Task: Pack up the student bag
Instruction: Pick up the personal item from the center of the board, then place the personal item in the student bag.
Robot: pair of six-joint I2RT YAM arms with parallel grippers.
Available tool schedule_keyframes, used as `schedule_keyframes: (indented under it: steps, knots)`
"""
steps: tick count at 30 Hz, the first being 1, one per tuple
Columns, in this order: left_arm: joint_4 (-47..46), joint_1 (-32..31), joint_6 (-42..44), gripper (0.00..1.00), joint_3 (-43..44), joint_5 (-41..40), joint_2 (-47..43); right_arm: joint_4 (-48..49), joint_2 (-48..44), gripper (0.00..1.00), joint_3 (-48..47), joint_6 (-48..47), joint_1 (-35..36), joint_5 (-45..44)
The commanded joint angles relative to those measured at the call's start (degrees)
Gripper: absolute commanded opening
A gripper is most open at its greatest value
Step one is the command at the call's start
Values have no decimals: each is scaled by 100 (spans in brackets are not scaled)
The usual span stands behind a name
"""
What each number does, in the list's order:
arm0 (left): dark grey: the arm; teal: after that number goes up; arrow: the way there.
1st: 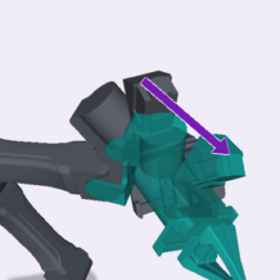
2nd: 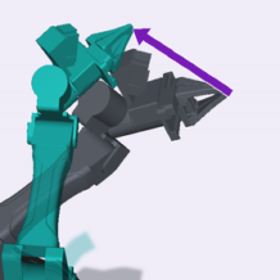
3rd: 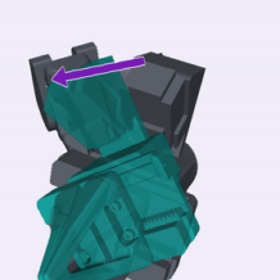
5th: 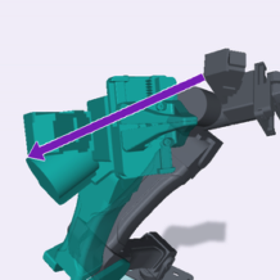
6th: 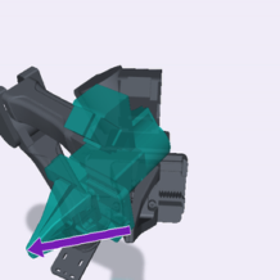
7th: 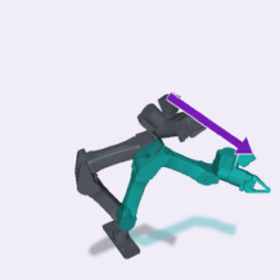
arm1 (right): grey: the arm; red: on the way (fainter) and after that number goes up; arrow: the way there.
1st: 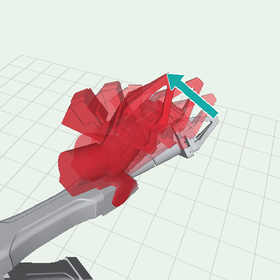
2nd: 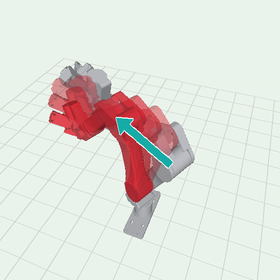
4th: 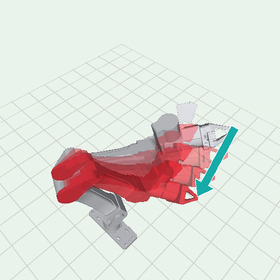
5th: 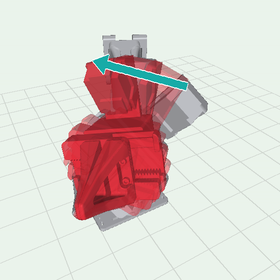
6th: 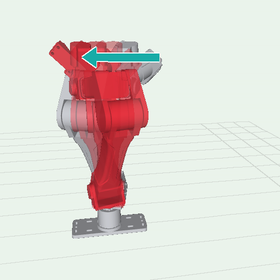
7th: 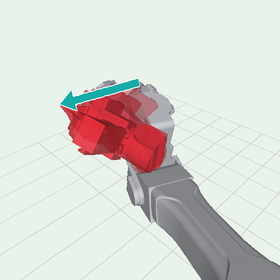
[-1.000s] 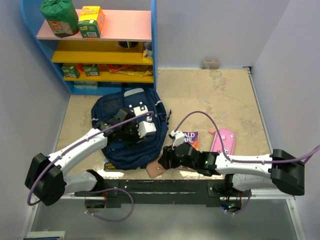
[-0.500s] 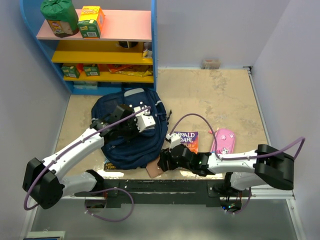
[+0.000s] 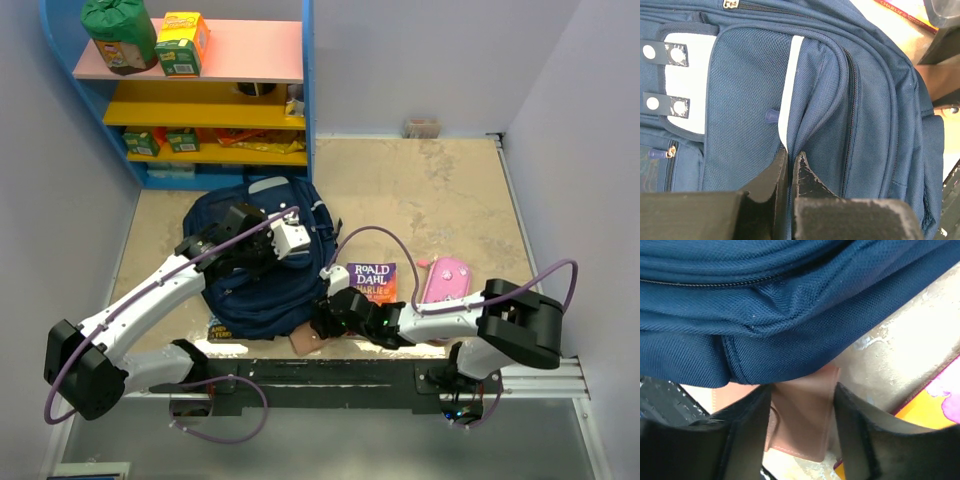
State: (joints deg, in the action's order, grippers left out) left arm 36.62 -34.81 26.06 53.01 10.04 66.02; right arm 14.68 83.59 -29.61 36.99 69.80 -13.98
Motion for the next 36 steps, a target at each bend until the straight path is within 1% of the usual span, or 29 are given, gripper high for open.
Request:
schedule_keyframes:
  steps: [1, 3, 4, 5, 9, 12, 13, 16, 17, 20, 22, 26, 27, 30, 31, 33, 34, 36]
  knots:
    - [-454, 44, -110, 0, 324, 42, -142, 26, 96, 33, 33, 97, 60, 53]
    - [-463, 44, -110, 0, 297, 24, -142, 26, -61, 19, 112, 220, 60, 53]
    - [-480, 44, -119, 0, 289, 15, -142, -8, -123, 2, 191, 255, 60, 53]
    - [-489, 44, -110, 0, 288, 7, -142, -44, -193, 0, 218, 291, 60, 44]
    - [-542, 44, -128, 0, 253, -20, -142, -412, -738, 0, 253, 405, 60, -8]
    - [-568, 44, -163, 0, 227, -29, -151, -799, -1510, 0, 192, 370, 60, 70]
    - [-586, 44, -180, 0, 210, -46, -159, -939, -2000, 0, 157, 327, 60, 236]
    - [-665, 44, -233, 0, 218, -55, -177, -1185, -2697, 0, 43, 98, 60, 710]
    - [-691, 44, -242, 0, 236, -81, -177, -1256, -3117, 0, 16, 45, 60, 790]
    - [-691, 44, -304, 0, 385, -90, -151, -1414, -3690, 0, -133, -60, 51, 766]
    - [-692, 44, -348, 0, 499, -38, -142, -1450, -3727, 0, -378, -139, 25, 660]
    - [-621, 44, -383, 0, 675, -2, -107, -1380, -3473, 0, -765, -341, -107, 765]
    - [-621, 44, -392, 0, 693, -2, -124, -1319, -3281, 0, -827, -394, -150, 739]
    - [-542, 44, -409, 0, 789, 85, -133, -968, -2894, 0, -986, -386, -379, 721]
    - [-516, 44, -418, 0, 807, 129, -133, -627, -2788, 0, -977, -360, -553, 738]
    - [-489, 44, -435, 0, 816, 138, -177, -283, -2612, 0, -959, -237, -721, 756]
    - [-481, 44, -436, 0, 807, 130, -177, 32, -2385, 0, -951, -202, -879, 808]
    - [-463, 44, -436, 0, 772, 138, -230, 289, -2147, 0, -951, -96, -1029, 826]
